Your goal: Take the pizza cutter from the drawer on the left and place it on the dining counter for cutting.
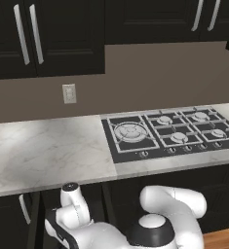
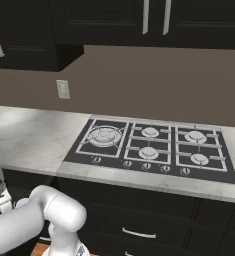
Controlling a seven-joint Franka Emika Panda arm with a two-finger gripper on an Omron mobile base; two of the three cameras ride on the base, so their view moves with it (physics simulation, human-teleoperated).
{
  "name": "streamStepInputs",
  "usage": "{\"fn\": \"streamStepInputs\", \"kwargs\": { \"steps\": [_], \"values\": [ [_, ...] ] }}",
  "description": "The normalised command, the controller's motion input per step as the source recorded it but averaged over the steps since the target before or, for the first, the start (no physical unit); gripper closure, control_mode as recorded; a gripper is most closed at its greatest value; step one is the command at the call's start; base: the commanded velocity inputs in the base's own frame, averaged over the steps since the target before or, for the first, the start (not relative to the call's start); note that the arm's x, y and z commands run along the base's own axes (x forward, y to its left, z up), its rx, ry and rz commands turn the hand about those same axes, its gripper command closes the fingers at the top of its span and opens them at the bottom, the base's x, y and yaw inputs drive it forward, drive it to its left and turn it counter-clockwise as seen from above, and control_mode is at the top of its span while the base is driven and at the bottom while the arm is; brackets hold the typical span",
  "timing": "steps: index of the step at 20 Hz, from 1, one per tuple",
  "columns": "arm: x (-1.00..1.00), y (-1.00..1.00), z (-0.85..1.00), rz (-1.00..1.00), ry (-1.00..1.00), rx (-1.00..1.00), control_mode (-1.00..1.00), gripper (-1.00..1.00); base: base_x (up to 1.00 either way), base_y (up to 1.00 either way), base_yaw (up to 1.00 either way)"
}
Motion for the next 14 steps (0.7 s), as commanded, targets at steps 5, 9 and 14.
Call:
{"fn": "streamStepInputs", "kwargs": {
  "steps": [5,9,14],
  "values": [
    [0.00,0.00,-0.32,0.00,0.00,0.00,-1.00,-1.00,0.00,0.00,0.00],
    [0.00,0.00,-0.23,0.00,0.00,0.00,-1.00,-1.00,0.00,0.00,0.00],
    [0.05,0.00,-0.10,0.00,0.00,0.00,-1.00,-1.00,0.00,0.00,0.00]
  ]
}}
